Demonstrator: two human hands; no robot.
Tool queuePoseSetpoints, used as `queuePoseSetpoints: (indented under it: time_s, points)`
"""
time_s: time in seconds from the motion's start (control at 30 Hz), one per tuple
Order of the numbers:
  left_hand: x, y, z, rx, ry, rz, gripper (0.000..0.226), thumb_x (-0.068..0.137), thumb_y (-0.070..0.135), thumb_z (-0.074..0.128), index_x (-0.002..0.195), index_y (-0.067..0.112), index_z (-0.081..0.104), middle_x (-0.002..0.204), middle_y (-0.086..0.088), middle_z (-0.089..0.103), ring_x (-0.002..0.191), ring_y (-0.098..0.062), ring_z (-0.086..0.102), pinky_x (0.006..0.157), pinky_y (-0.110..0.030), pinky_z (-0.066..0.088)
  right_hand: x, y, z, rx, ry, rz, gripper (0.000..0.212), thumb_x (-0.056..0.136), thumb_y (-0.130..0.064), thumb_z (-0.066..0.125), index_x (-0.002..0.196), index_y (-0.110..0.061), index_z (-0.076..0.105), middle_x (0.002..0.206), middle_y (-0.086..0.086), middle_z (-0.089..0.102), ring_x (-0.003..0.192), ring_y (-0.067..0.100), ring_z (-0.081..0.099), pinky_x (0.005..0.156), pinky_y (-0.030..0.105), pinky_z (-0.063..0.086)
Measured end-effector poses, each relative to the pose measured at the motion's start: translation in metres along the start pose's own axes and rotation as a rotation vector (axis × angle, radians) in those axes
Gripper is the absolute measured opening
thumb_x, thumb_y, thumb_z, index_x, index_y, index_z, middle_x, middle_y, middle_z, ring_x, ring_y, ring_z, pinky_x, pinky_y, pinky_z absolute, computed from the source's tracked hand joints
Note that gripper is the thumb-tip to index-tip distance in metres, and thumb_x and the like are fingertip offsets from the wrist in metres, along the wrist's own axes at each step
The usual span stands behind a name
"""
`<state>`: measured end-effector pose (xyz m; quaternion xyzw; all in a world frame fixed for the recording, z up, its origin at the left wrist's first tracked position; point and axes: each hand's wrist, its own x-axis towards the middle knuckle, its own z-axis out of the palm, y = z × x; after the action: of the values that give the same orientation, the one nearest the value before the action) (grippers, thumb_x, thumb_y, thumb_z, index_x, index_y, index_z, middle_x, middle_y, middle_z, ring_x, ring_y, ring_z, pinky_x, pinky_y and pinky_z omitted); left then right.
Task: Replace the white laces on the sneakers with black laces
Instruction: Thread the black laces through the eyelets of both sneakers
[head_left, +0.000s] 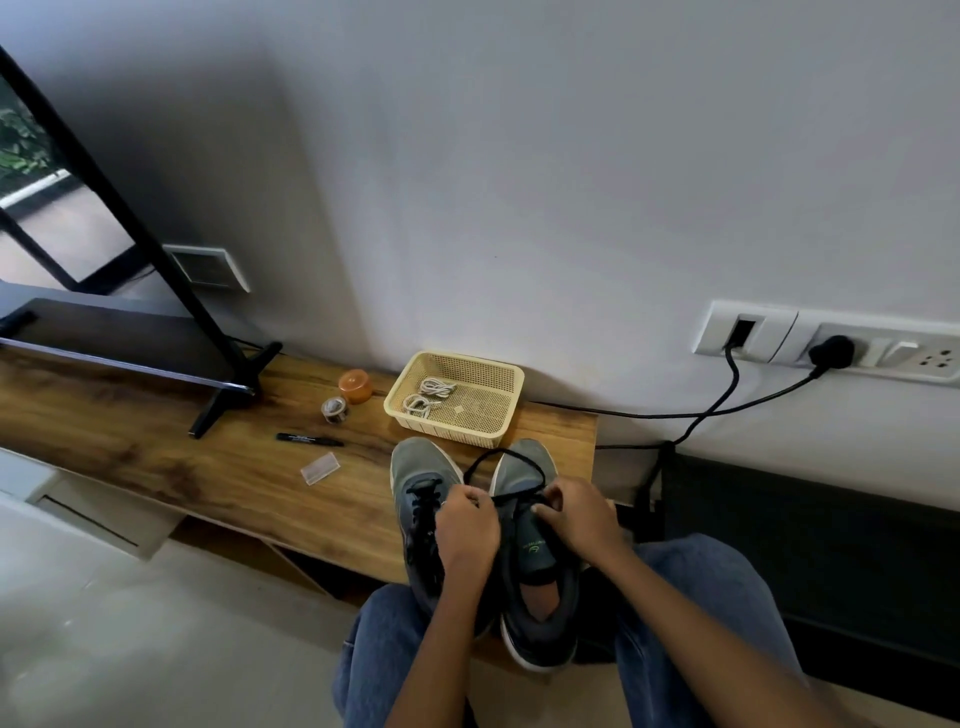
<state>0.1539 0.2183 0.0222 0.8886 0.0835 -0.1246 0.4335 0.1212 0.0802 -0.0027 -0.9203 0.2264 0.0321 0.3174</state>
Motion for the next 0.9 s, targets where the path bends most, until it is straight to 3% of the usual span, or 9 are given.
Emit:
queuePoseSetpoints:
  time_s: [0.13, 0.23, 0.3, 0.4, 0.5, 0.67, 0.77, 0.9]
  points:
    - [0.014, -0.005, -0.024, -0.296, 0.037, -0.121, 0.021, 0.094, 0.017, 0.052, 0.081, 0.007, 0.064, 0.075, -0.011, 0.063, 0.070, -0.026, 0.057, 0.070, -0.045, 0.048, -0.001, -0.009, 0.001, 0.093, -0.020, 0.049, 0.029, 0.087, -0.020, 0.062, 0.063, -0.025, 0.048, 0.076, -0.004, 0.058, 0.082, 0.021, 0.059, 0.079, 0.036, 0.048]
    - [0.013, 0.000, -0.039, -0.520, -0.002, -0.137, 0.018, 0.097, 0.006, 0.045, 0.091, 0.010, 0.061, 0.073, -0.003, 0.060, 0.060, -0.013, 0.052, 0.053, -0.025, 0.044, 0.000, -0.017, -0.016, 0.204, -0.040, 0.029, 0.015, 0.089, -0.016, 0.056, 0.074, -0.016, 0.055, 0.074, -0.003, 0.056, 0.077, 0.019, 0.056, 0.069, 0.032, 0.046]
    - [0.010, 0.007, -0.049, -0.585, -0.047, -0.114, 0.019, 0.097, 0.003, 0.042, 0.098, 0.009, 0.060, 0.078, -0.003, 0.062, 0.060, -0.010, 0.055, 0.051, -0.018, 0.041, -0.004, -0.026, -0.039, 0.353, -0.042, 0.025, 0.010, 0.090, -0.013, 0.055, 0.085, -0.006, 0.061, 0.077, -0.001, 0.061, 0.070, 0.013, 0.056, 0.060, 0.024, 0.044]
    - [0.002, 0.030, -0.062, -0.634, -0.114, -0.023, 0.020, 0.097, 0.002, 0.044, 0.102, 0.006, 0.063, 0.083, -0.005, 0.066, 0.064, -0.011, 0.061, 0.055, -0.019, 0.045, -0.018, -0.047, -0.083, 0.652, -0.043, 0.004, 0.005, 0.091, -0.006, 0.057, 0.089, -0.003, 0.060, 0.077, 0.002, 0.067, 0.063, 0.004, 0.063, 0.056, 0.014, 0.050]
    - [-0.006, 0.065, -0.079, -0.710, -0.186, 0.065, 0.022, 0.098, 0.004, 0.045, 0.104, 0.004, 0.066, 0.090, -0.009, 0.069, 0.067, -0.011, 0.064, 0.055, -0.016, 0.050, -0.028, -0.069, -0.128, 0.886, -0.045, -0.055, 0.012, 0.091, 0.001, 0.054, 0.102, -0.002, 0.056, 0.083, 0.011, 0.068, 0.066, 0.016, 0.066, 0.058, 0.018, 0.053]
    - [-0.020, 0.124, -0.115, -0.773, -0.303, 0.250, 0.026, 0.096, -0.006, 0.044, 0.107, 0.003, 0.066, 0.097, -0.012, 0.071, 0.077, -0.016, 0.071, 0.071, -0.021, 0.058, -0.040, -0.102, -0.193, 0.949, 0.018, -0.262, 0.017, 0.094, -0.001, 0.052, 0.107, -0.005, 0.062, 0.086, 0.011, 0.067, 0.067, 0.019, 0.065, 0.068, 0.031, 0.055]
    - [-0.027, 0.151, -0.132, -0.768, -0.310, 0.357, 0.027, 0.090, -0.011, 0.053, 0.109, 0.003, 0.066, 0.096, -0.009, 0.073, 0.086, -0.020, 0.072, 0.074, -0.022, 0.058, -0.048, -0.121, -0.225, 0.966, 0.086, -0.374, 0.014, 0.095, -0.010, 0.054, 0.102, -0.003, 0.064, 0.084, 0.009, 0.068, 0.060, 0.017, 0.064, 0.062, 0.026, 0.053]
    - [-0.041, 0.178, -0.150, -0.757, -0.187, 0.499, 0.018, 0.084, -0.002, 0.069, 0.101, 0.005, 0.070, 0.088, -0.010, 0.075, 0.086, -0.022, 0.072, 0.080, -0.027, 0.058, -0.059, -0.145, -0.260, 0.937, 0.155, -0.472, 0.016, 0.097, -0.014, 0.054, 0.105, -0.002, 0.062, 0.082, 0.008, 0.070, 0.054, 0.017, 0.063, 0.055, 0.023, 0.051]
